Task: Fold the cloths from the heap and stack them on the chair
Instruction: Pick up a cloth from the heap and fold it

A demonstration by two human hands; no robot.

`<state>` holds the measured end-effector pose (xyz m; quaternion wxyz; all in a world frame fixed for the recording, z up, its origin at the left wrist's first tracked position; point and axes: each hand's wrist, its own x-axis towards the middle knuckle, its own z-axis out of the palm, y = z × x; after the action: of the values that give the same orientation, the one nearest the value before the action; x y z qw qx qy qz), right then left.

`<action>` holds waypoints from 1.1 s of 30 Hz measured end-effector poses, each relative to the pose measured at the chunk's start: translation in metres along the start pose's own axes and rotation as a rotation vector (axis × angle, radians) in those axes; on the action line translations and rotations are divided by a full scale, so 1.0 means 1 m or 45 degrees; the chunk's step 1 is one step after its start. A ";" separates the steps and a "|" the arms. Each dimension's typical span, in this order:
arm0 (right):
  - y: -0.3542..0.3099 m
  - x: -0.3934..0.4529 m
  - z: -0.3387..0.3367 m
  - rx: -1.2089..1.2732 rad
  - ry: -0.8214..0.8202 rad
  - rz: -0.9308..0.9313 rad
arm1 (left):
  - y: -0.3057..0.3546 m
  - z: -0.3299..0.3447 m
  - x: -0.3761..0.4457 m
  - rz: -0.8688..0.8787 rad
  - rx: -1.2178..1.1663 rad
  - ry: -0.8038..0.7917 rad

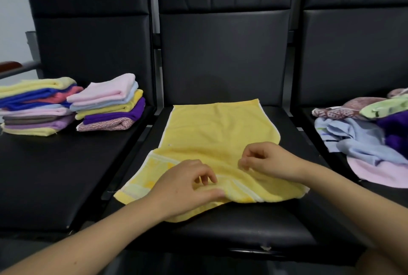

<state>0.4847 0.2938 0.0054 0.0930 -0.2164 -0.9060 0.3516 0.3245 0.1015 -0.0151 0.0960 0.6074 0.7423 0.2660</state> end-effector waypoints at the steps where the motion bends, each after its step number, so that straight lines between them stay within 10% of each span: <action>1: -0.001 -0.002 -0.003 0.004 0.042 -0.012 | -0.002 0.002 0.000 0.033 0.119 -0.053; 4: -0.012 -0.011 -0.006 0.076 0.153 -0.105 | -0.010 0.004 0.003 0.058 0.172 -0.146; 9: -0.036 -0.020 0.006 0.073 -0.078 -0.266 | -0.022 0.001 0.019 -0.314 -0.555 0.066; 15: -0.025 -0.006 0.026 -0.505 -0.245 -0.261 | -0.055 -0.014 0.035 -0.467 -0.356 0.121; 21: -0.008 0.002 0.032 -0.539 -0.116 -0.265 | -0.046 -0.019 0.028 -0.108 -0.081 0.287; 33: -0.019 0.017 0.046 -0.578 0.124 -0.428 | -0.055 -0.019 0.016 0.134 0.217 -0.181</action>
<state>0.4492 0.2617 -0.0156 0.1425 -0.0951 -0.9792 0.1088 0.2652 0.1051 -0.0243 0.0825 0.6688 0.7207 0.1629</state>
